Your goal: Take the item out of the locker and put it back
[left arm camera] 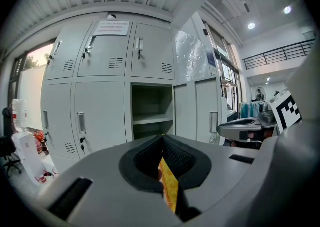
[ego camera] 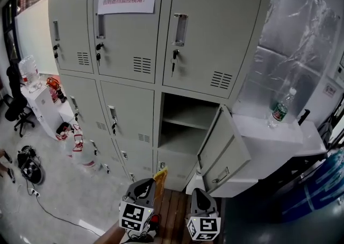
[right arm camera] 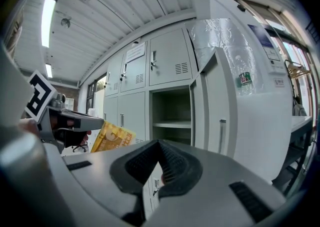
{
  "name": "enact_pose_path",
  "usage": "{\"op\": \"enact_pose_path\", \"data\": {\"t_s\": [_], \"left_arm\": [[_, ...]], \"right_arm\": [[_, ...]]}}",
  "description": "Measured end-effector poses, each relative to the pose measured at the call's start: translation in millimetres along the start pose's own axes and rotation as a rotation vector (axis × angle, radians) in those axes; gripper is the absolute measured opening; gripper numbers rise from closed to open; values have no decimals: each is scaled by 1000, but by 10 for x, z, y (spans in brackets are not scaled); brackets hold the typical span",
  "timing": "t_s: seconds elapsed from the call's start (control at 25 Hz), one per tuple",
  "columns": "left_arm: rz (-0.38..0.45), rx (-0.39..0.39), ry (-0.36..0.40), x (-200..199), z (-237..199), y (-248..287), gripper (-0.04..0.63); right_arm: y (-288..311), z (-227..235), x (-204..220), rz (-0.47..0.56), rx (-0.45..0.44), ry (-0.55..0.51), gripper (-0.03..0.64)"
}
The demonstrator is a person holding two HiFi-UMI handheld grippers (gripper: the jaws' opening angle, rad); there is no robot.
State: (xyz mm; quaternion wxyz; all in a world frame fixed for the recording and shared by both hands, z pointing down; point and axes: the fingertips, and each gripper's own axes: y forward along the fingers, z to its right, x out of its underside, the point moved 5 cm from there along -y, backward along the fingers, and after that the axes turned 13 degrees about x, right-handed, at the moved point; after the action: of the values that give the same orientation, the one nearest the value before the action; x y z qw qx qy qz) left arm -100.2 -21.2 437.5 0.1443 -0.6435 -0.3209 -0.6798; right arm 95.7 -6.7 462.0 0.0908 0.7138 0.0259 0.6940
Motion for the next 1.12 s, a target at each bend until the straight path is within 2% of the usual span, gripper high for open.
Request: {"op": "enact_pose_path", "data": {"t_s": [0.48, 0.72, 1.12], "left_arm": [[9, 83, 15, -233, -243, 673, 21], [-18, 143, 31, -267, -408, 1153, 21], [17, 188, 27, -269, -693, 2042, 21]], "right_arm": [[412, 185, -17, -31, 76, 17, 17], [688, 237, -19, -45, 117, 21, 17], [1068, 209, 122, -105, 159, 50, 17]]}}
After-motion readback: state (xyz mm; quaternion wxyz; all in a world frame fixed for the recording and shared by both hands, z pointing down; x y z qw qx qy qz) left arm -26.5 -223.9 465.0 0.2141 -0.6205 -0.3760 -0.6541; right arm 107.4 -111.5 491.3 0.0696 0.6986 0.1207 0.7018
